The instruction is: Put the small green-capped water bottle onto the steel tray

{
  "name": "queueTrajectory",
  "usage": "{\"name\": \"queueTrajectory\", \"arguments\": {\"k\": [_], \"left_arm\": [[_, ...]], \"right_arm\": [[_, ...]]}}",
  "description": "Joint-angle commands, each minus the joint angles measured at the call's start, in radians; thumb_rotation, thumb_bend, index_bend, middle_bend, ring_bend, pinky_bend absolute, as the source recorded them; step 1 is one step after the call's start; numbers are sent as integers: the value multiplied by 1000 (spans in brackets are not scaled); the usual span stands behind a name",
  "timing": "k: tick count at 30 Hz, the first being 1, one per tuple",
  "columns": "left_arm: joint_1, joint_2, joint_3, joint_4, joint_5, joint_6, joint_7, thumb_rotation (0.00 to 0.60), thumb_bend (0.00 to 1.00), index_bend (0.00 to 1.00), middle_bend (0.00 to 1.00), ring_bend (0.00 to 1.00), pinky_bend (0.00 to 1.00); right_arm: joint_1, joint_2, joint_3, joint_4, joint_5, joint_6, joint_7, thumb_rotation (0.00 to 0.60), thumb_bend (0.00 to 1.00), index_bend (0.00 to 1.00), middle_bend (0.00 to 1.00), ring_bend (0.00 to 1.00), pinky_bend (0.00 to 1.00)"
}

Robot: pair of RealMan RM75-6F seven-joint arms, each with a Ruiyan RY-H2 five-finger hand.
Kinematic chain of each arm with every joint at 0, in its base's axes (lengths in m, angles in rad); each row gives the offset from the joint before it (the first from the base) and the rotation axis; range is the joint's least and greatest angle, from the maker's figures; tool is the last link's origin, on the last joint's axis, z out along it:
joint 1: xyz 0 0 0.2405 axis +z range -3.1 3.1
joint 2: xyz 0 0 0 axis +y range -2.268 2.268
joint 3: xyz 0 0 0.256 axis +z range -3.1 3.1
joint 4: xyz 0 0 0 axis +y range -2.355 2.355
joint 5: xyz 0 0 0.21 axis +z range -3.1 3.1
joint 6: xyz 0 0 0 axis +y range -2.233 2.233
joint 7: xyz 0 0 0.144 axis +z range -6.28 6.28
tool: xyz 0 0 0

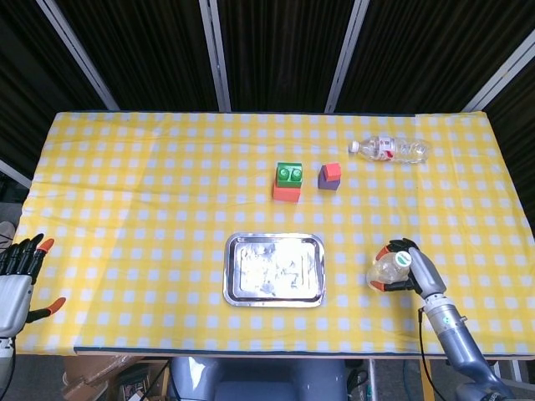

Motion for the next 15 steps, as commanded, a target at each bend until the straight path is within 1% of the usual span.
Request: {"name": "queueTrajectory", "arguments": {"k": [1, 5, 8, 13, 15], "left_arm": [[0, -1, -1, -1, -2, -1, 3, 600, 142, 35, 0, 0, 0], [0, -1, -2, -2, -3, 0, 3, 600, 141, 35, 0, 0, 0], [1, 0, -3, -2, 1, 7, -2, 600, 141, 35, 0, 0, 0], [4, 5, -5, -5, 0, 12, -15, 600, 142, 35, 0, 0, 0], [3, 8, -4, -6, 1, 9, -21, 600, 142, 35, 0, 0, 0]], "right_arm": [[-8, 1, 5, 3, 3, 7, 25, 600, 256, 698, 581, 277, 0], [-7, 14, -1, -7, -5, 3, 19, 600, 282, 725, 592, 285, 0], [-8, 33, 4, -47, -25, 15, 33, 600, 287, 731, 596, 287, 0], [-1, 70, 23, -144, -73, 46, 51, 600, 288, 731, 596, 288, 0], [11, 90, 38, -214, -84, 44, 62, 600, 288, 731, 596, 287, 0]]}}
